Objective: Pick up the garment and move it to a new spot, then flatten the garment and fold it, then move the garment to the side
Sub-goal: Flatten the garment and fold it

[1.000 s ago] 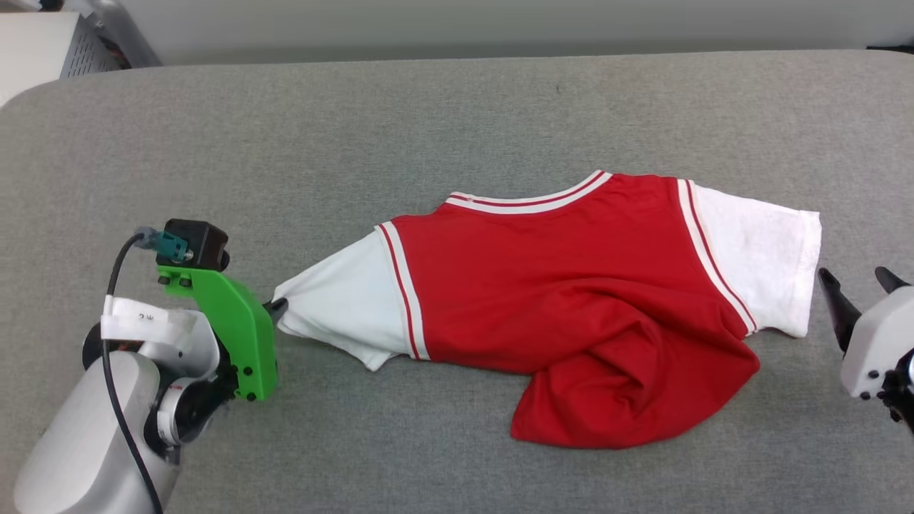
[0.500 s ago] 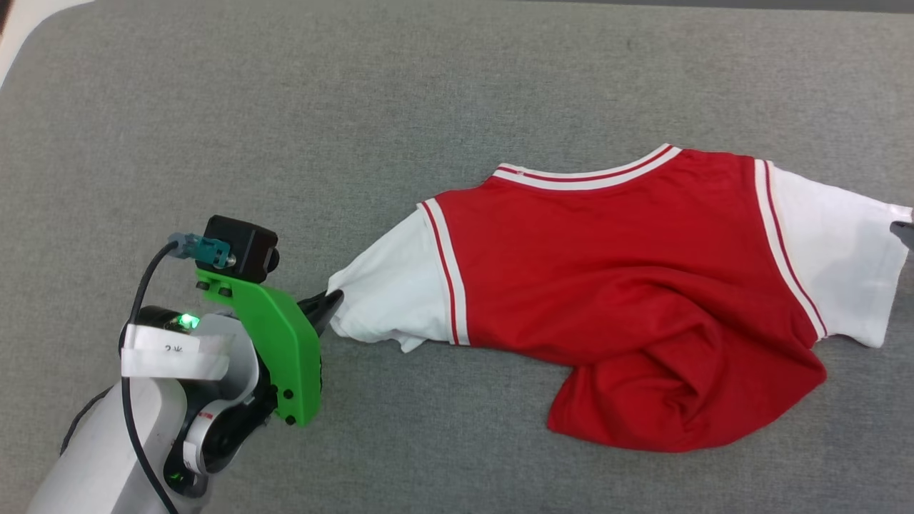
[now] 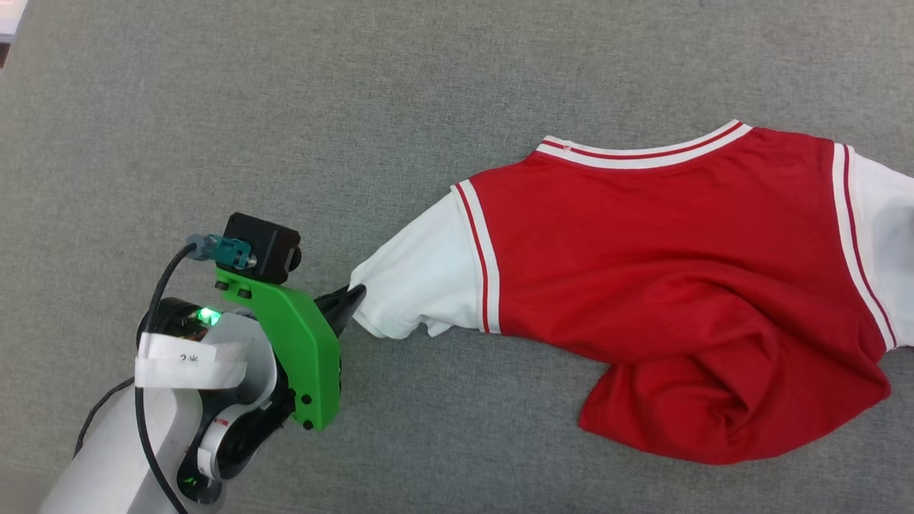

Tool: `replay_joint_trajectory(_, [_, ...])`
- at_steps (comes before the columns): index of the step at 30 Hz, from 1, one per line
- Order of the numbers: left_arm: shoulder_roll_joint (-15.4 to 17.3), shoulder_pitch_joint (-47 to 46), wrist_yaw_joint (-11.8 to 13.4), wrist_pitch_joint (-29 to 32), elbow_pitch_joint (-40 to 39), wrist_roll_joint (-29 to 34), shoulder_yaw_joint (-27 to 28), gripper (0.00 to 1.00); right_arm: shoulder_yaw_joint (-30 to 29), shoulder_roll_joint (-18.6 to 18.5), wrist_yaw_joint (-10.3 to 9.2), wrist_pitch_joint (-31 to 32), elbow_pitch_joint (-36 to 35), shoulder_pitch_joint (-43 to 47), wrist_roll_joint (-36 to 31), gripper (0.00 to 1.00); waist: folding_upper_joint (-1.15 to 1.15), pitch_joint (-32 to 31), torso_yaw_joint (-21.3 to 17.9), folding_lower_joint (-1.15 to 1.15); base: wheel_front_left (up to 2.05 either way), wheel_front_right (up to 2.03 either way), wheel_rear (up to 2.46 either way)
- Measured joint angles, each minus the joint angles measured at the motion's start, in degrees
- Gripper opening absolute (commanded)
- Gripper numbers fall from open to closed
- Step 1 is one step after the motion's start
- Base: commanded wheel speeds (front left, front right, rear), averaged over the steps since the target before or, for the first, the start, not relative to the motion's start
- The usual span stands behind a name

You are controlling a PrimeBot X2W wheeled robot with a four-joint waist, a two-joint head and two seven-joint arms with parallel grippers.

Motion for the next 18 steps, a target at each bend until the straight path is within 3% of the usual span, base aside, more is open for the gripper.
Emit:
replay_joint_trajectory(6, [-0.01, -0.11, 0.00, -0.18, 0.30, 0.01, -0.10, 0.00, 3.03, -0.96, -0.07, -1.00, 1.15, 0.01, 2.16, 0.98, 0.00, 0.57, 0.16, 0.00, 0.00, 0.00, 0.00])
replay_joint_trajectory(7, [-0.02, -0.11, 0.00, -0.27, 0.42, 0.01, -0.12, 0.00, 3.67, -1.15, -0.08, -1.00, 1.32, 0.04, 2.68, 0.45, 0.00, 0.50, 0.14, 0.00, 0.00, 0.00, 0.00])
replay_joint_trajectory(8, [-0.04, -0.12, 0.00, -0.29, 0.55, 0.01, -0.14, 0.00, 4.13, -1.33, -0.08, -1.15, 1.41, 0.07, 3.03, 0.13, 0.00, 0.41, 0.11, 0.00, 0.00, 0.00, 0.00])
replay_joint_trajectory(9, [-0.07, -0.13, 0.00, -0.34, 0.78, 0.01, -0.20, 0.00, 4.71, -1.48, -0.08, -1.48, 1.49, 0.09, 3.41, 0.00, 0.00, 0.28, 0.07, 0.00, 0.00, 0.00, 0.00])
replay_joint_trajectory(18, [-0.15, -0.10, 0.01, -1.55, 3.31, 0.00, 0.04, 0.00, 8.39, -1.76, -0.07, -8.59, 2.44, 1.19, 6.78, 0.00, 0.00, -2.60, -0.48, 0.00, 0.00, 0.00, 0.00])
